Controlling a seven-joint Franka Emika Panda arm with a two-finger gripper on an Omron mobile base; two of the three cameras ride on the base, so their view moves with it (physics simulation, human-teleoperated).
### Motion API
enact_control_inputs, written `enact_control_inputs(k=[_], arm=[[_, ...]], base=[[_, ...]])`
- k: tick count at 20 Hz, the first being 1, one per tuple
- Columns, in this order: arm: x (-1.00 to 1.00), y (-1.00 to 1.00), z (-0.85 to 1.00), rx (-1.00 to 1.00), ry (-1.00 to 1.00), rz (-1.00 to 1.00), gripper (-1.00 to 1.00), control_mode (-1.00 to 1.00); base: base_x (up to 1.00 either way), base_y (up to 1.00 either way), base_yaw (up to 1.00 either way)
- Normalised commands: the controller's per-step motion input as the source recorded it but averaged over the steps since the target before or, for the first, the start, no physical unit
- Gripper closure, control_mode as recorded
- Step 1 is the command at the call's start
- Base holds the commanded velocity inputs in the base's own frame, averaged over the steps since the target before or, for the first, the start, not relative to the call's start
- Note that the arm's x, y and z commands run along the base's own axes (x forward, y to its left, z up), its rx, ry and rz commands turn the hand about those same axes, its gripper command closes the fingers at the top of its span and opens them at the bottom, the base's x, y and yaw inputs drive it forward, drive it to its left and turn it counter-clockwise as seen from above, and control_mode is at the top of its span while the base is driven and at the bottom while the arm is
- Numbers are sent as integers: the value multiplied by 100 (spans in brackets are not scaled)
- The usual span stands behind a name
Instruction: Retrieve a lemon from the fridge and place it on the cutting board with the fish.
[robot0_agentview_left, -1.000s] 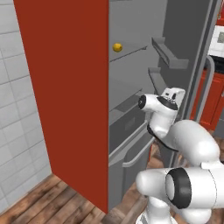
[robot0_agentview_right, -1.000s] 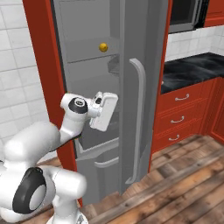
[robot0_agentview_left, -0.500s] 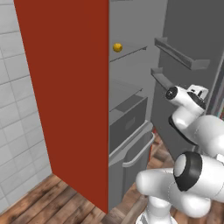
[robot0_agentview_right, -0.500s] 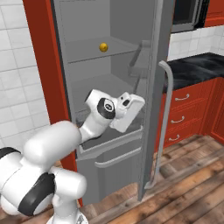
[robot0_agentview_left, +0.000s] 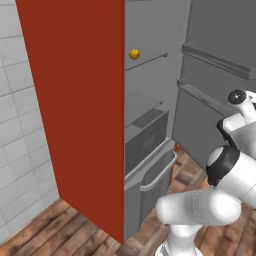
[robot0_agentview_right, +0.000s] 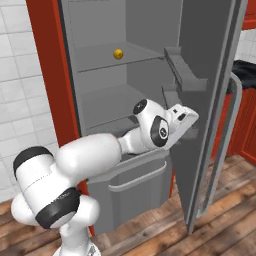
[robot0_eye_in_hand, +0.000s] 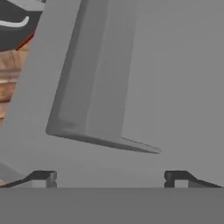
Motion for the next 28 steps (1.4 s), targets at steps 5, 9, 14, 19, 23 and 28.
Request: enact_control_inputs(k=[5,9,14,19,23,28], arm=[[-49,37,46,-16,-16,5,-100,-100],[-48,68,27,-6,-8,1,-100,-100],[-13,77,31,0,-3,-3,-100,-100],[0,94,48,31,-5,-26,-100,-100],[-13,91,28,51,0,-32,-100,-100],[-33,87,6,58,0,-32,-100,-100]], base=[[0,0,0],[0,0,0],[0,0,0],[0,0,0],[0,0,0],[0,0,0]])
